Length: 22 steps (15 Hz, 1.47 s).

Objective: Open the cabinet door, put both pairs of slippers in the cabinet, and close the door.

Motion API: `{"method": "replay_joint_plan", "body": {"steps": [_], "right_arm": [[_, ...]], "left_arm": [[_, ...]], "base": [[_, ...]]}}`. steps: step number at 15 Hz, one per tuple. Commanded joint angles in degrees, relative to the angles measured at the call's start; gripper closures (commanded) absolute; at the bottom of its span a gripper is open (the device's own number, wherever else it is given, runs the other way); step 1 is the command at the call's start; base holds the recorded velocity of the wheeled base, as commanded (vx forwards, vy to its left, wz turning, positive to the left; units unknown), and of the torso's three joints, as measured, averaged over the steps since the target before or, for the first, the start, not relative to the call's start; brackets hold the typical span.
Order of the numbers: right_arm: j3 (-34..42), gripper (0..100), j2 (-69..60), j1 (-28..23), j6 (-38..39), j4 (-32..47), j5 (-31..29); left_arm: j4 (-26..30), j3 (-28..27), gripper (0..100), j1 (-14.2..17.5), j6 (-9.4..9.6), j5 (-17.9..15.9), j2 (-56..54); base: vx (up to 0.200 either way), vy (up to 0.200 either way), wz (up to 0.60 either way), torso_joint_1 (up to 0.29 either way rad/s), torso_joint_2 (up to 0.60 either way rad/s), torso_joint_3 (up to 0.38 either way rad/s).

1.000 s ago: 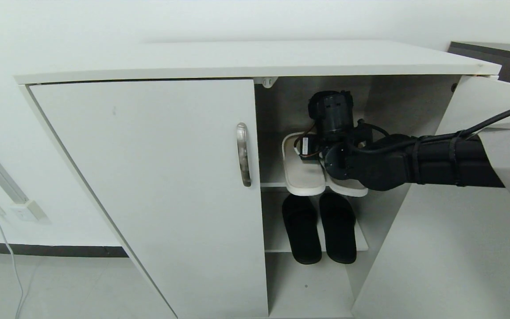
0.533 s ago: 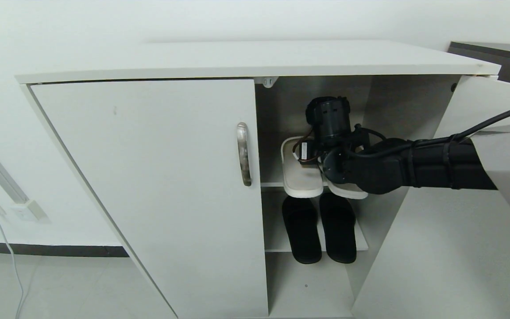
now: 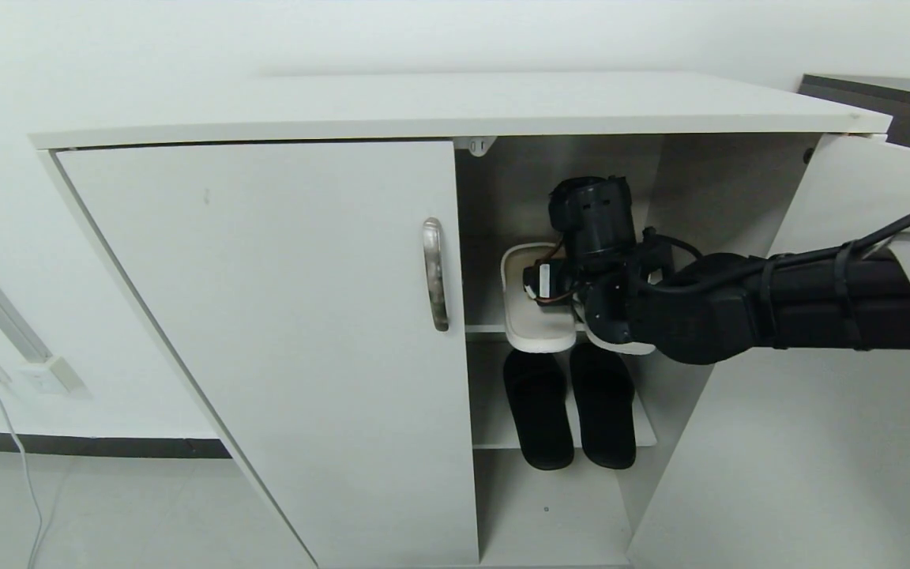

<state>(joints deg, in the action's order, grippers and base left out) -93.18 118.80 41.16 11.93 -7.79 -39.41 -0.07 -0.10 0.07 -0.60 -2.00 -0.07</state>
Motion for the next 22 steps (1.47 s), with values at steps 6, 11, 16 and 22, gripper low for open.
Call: {"method": "replay_joint_plan", "body": {"steps": [6, 11, 16, 22], "right_arm": [[17.95, 0, -12.36, 5.08, 0.19, -7.42, 0.48], [32.45, 0, -21.85, 10.35, 0.11, -13.83, 4.96], [41.07, 100, -23.26, 11.58, -0.16, -21.57, 6.98], [41.07, 100, -22.12, 13.51, -0.07, -21.65, 6.89]], "left_arm": [[-0.01, 0.01, 100, 0.01, -0.02, -0.02, 0.07], [-0.01, 0.01, 100, 0.01, 0.16, -0.11, 0.07], [-0.01, 0.01, 100, 0.01, -0.02, -0.02, 0.07], [-0.01, 0.01, 100, 0.01, -0.02, -0.11, 0.07]], "base": [[0.000, 0.000, 0.00, 0.000, 0.00, 0.000], [0.000, 0.000, 0.00, 0.000, 0.00, 0.000], [0.000, 0.000, 0.00, 0.000, 0.00, 0.000], [0.000, 0.000, 0.00, 0.000, 0.00, 0.000]]}}
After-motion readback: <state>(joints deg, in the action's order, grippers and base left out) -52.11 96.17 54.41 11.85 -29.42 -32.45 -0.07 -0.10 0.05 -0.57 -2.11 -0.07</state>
